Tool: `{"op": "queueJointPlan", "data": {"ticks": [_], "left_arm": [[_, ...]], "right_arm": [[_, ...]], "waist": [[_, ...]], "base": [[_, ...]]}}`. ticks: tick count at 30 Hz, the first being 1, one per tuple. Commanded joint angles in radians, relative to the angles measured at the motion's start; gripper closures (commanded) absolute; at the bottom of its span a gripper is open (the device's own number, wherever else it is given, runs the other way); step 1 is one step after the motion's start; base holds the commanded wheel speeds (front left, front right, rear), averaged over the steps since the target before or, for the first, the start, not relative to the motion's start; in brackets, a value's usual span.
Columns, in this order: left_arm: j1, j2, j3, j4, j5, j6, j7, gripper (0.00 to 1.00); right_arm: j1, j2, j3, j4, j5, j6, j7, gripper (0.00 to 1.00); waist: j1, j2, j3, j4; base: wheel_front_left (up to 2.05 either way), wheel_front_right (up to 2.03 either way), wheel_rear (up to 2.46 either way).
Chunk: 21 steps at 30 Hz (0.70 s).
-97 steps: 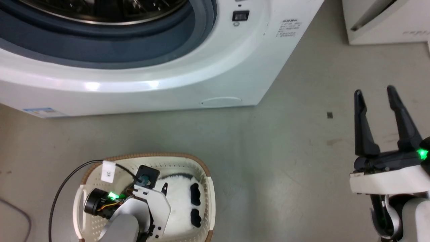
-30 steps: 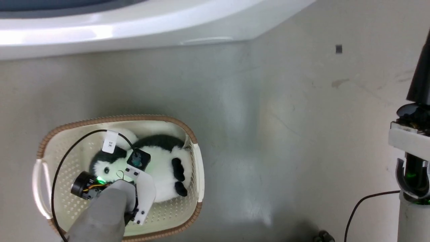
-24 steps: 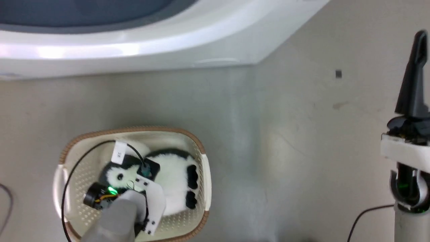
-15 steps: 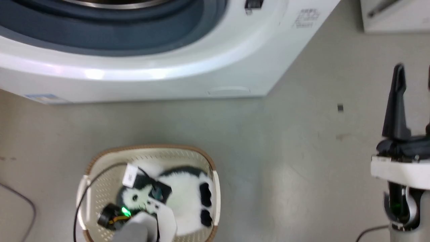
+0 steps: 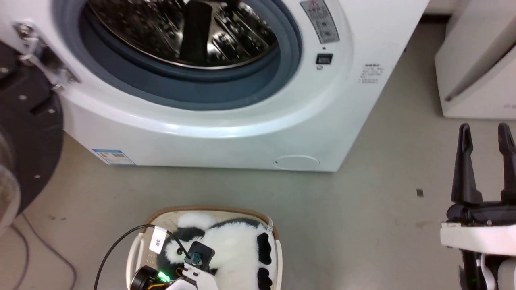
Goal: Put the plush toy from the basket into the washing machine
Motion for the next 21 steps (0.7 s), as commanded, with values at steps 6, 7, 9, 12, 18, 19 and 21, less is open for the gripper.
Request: {"op": "queueJointPlan", "data": {"ticks": [6, 7, 9, 12, 18, 19, 21], "left_arm": [[0.022, -0.008, 0.008, -0.039, -0.040, -0.004, -0.050, 1.00], [0.023, -0.008, 0.012, -0.047, -0.045, -0.004, -0.055, 1.00], [0.025, -0.007, 0.018, -0.066, -0.052, 0.001, -0.062, 1.00], [0.026, -0.001, 0.032, -0.107, -0.060, 0.017, -0.067, 1.00], [0.039, 0.030, 0.070, -0.277, -0.055, 0.069, -0.069, 1.00], [0.045, 0.036, 0.077, -0.307, -0.053, 0.078, -0.069, 1.00], [0.057, 0.046, 0.092, -0.365, -0.047, 0.097, -0.069, 1.00]], "right_arm": [[0.051, 0.000, -0.005, 0.004, -0.015, -0.001, -0.004, 0.00], [0.057, 0.000, -0.006, 0.004, -0.015, -0.001, -0.004, 0.00], [0.066, 0.000, -0.009, 0.002, -0.015, -0.001, -0.004, 0.00], [0.076, 0.000, -0.013, 0.001, -0.024, -0.001, -0.004, 0.00], [0.086, 0.000, -0.018, 0.001, -0.024, -0.001, -0.004, 0.00], [0.088, 0.000, -0.018, 0.000, -0.027, -0.001, -0.004, 0.00], [0.091, 0.000, -0.021, 0.001, -0.029, -0.001, -0.004, 0.00]], "waist": [[0.0002, 0.0000, -0.081, 0.048], [0.0002, 0.0000, -0.087, 0.051], [0.0002, 0.0000, -0.099, 0.058], [0.0002, 0.0000, -0.112, 0.065], [0.0002, 0.0000, -0.129, 0.074], [0.0002, 0.0000, -0.132, 0.074], [0.0002, 0.0000, -0.137, 0.075]], "base": [[0.00, 0.00, 0.00], [0.00, 0.00, 0.00], [0.00, 0.00, 0.00], [0.00, 0.00, 0.00], [0.00, 0.00, 0.00], [0.00, 0.00, 0.00], [0.00, 0.00, 0.00]]}}
